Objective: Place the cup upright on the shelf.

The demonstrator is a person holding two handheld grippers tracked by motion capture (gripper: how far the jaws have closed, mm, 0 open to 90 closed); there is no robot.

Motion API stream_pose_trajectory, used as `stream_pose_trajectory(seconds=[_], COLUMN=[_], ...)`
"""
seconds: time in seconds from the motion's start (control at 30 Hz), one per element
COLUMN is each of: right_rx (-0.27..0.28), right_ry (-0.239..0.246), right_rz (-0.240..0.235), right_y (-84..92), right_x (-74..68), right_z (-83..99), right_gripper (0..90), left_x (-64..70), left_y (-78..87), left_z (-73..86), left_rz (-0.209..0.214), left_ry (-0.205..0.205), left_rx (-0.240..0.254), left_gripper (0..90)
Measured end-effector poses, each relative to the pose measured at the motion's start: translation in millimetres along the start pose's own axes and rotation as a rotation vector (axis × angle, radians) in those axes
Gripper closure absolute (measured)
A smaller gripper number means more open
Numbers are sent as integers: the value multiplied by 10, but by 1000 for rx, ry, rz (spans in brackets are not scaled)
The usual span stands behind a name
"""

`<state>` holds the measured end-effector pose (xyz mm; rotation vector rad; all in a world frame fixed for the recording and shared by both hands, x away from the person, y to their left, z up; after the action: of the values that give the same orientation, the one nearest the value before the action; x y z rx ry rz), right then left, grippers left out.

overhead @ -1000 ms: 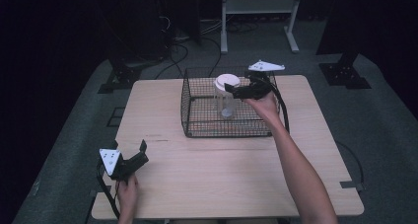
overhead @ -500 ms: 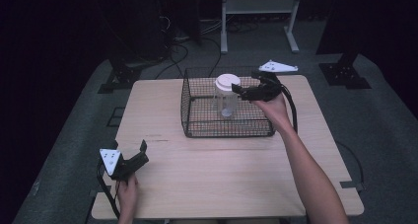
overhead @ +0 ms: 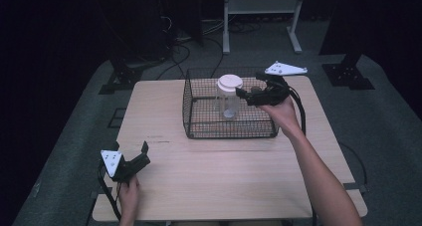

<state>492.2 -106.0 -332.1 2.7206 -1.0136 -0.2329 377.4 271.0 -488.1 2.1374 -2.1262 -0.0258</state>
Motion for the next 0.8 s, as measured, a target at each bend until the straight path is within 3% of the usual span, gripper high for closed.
stream_pose_trajectory(seconds=[0.33, 0.8], right_rx=[3, 5], right_ry=[-7, -25], right_rz=[-17, 8], right_y=[255, 596], right_x=[-89, -28], right_z=[111, 327], right_gripper=[0, 0], left_x=[5, 10], left_y=[1, 2], left_z=[0, 1], left_rz=[-1, -1], left_ry=[-4, -10], left_rx=[0, -1], left_gripper=[0, 0])
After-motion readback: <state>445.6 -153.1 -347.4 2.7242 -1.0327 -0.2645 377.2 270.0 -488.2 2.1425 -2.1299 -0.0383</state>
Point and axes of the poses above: each handheld gripper's, and its own axes: y roughly backward along the jaws, z roughly out of its underside, x roughly to its right, the point moved 9 cm from there along -y, roughly forward along the jaws, and after that the axes turned 3 degrees about -z, right-handed, at the moved point
